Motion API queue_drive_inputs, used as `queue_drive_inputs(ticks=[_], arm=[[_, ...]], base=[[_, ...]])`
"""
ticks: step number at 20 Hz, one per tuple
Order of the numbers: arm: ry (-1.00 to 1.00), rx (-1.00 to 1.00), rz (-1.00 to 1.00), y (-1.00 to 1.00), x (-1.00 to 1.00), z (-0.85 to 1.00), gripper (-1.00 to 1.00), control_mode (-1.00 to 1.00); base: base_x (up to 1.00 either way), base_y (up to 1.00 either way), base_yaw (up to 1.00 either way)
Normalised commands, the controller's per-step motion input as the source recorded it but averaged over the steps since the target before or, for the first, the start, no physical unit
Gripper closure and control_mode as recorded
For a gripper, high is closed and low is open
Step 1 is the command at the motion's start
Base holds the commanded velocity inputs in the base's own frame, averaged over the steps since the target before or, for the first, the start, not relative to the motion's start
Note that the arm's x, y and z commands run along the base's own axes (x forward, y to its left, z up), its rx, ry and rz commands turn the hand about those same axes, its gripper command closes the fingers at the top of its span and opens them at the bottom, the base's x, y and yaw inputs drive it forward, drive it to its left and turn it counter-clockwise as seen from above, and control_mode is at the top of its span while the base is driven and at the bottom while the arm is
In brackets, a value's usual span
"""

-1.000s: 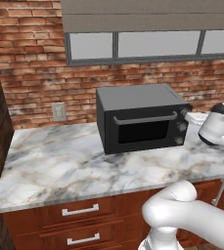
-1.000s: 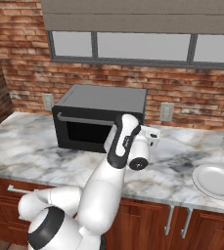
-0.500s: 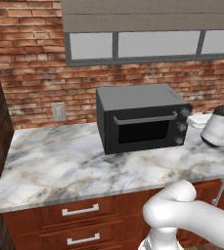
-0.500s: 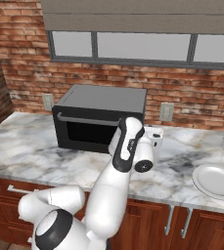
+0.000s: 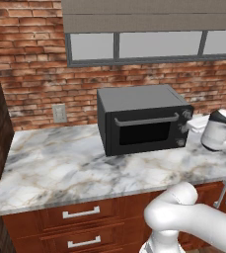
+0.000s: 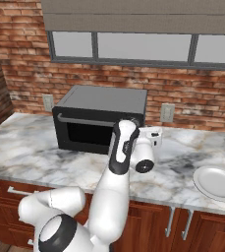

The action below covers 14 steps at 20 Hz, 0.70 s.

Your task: Pull the toaster oven rack outwards. Pick up the baguette from the plate and place it on the toaster oven rack. Close the toaster oven door fully and set the temperature to the lowest setting.

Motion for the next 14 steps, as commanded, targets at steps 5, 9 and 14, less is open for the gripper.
queue_drive_inputs(ticks=[5,9,14], arm=[[0.07,0.05,0.13,0.04,0.00,0.00,-1.00,-1.00],[0.02,0.12,0.12,0.00,0.08,0.02,-1.00,-1.00],[0.00,0.22,0.05,0.00,0.06,0.00,-1.00,-1.00]], base=[[0.00,0.00,0.00],[0.00,0.00,0.00],[0.00,0.00,0.00]])
